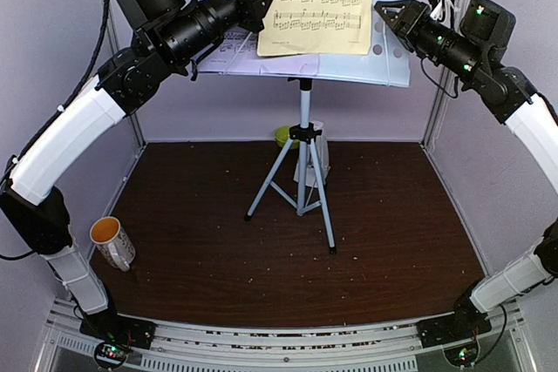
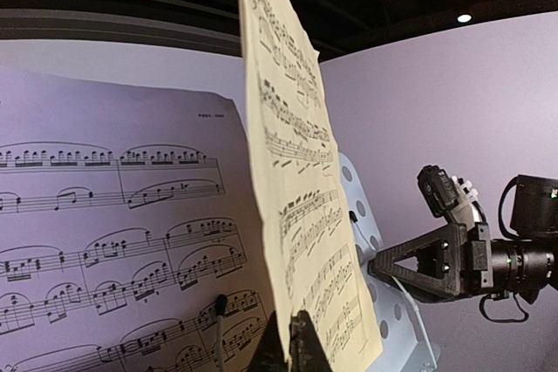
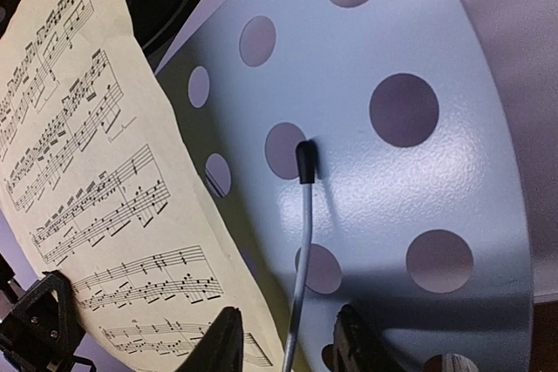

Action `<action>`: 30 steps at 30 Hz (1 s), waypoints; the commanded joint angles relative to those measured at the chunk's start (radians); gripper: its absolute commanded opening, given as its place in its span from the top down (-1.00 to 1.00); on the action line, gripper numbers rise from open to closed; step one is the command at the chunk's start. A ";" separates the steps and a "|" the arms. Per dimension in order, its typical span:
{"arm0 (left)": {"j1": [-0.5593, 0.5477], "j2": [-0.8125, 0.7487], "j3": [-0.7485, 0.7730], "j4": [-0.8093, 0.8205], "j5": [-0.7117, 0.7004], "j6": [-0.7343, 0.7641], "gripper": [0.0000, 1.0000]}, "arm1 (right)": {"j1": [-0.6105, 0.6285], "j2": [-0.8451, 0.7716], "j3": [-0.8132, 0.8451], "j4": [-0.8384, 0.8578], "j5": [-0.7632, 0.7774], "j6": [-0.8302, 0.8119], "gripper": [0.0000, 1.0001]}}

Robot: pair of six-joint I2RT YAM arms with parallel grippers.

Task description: Set up the instrument practice props

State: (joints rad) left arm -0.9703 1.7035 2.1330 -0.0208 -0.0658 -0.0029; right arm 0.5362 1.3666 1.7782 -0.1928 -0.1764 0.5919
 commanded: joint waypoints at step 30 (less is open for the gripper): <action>-0.001 0.115 0.159 -0.010 0.012 0.027 1.00 | -0.008 -0.072 -0.177 0.323 -0.128 -0.176 1.00</action>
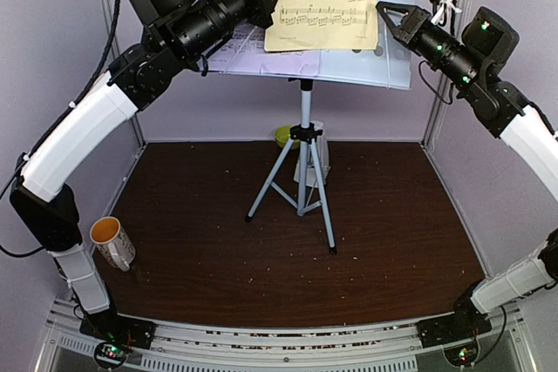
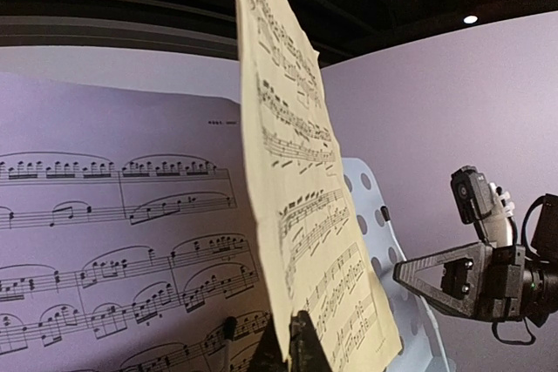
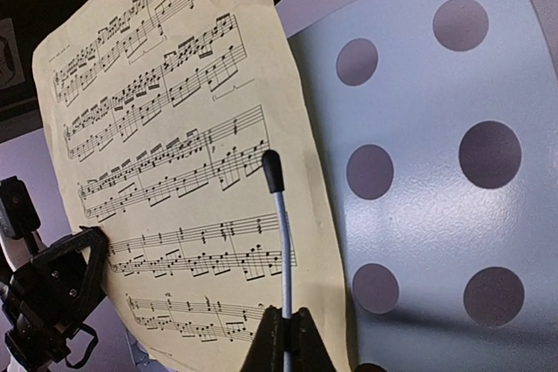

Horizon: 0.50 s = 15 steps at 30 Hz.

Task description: Set up the instrument practice props

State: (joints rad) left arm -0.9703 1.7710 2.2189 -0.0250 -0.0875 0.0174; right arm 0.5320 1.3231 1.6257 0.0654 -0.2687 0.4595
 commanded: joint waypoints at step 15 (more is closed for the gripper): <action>0.001 0.183 0.219 -0.041 0.122 0.025 1.00 | -0.004 -0.053 -0.066 0.140 -0.110 -0.091 1.00</action>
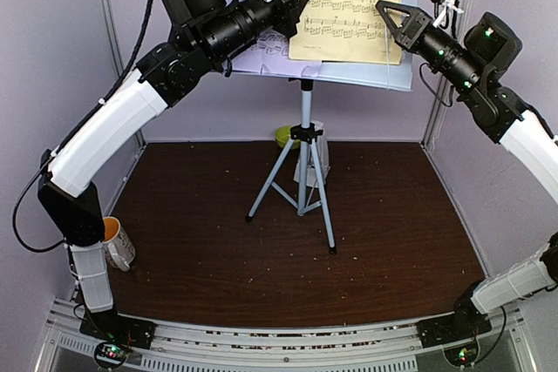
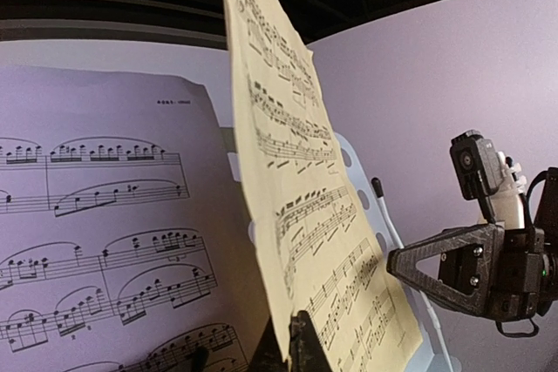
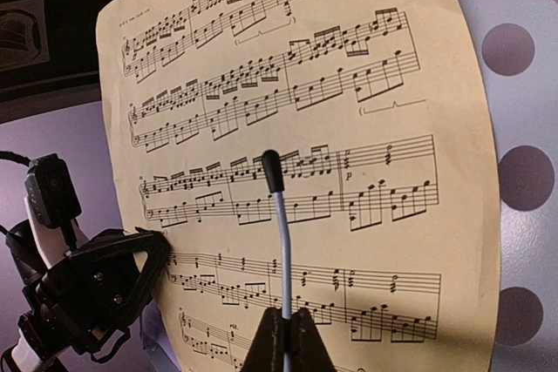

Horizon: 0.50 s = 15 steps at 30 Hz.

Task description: Set up the instrument practice props

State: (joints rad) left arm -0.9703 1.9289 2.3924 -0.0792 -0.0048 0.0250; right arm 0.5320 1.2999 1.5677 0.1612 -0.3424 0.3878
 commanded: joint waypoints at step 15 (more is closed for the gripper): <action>0.001 0.008 0.033 -0.009 0.039 0.026 0.81 | -0.004 -0.030 -0.012 0.047 -0.035 -0.027 1.00</action>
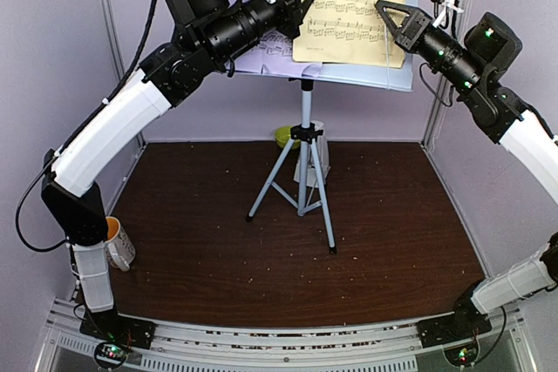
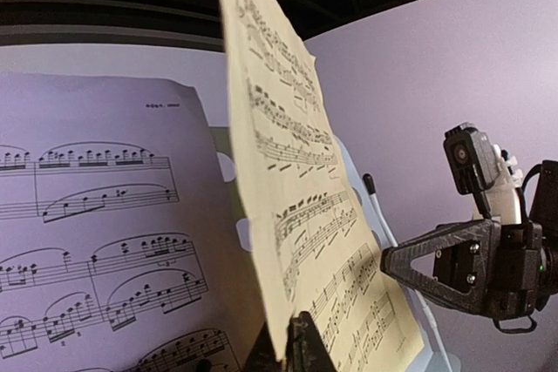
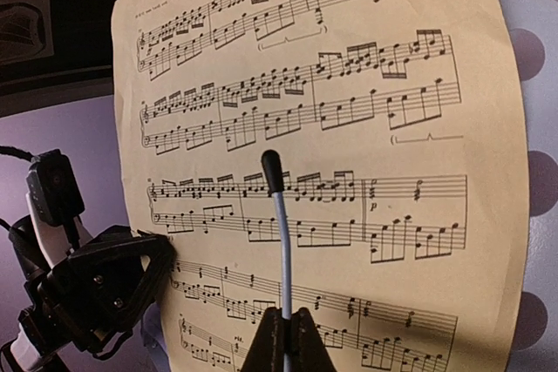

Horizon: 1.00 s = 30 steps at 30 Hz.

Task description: Set up the instrument practice props

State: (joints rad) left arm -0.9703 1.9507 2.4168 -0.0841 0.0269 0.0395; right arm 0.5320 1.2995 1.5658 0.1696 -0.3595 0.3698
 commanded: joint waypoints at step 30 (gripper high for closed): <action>-0.026 -0.179 -0.212 0.037 -0.071 0.078 0.11 | -0.004 -0.034 -0.019 0.035 -0.009 -0.019 1.00</action>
State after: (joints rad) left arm -0.9878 1.8183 2.2326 -0.0761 -0.0097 0.0895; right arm 0.5320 1.2964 1.5566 0.1833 -0.3595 0.3645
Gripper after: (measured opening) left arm 0.425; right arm 0.025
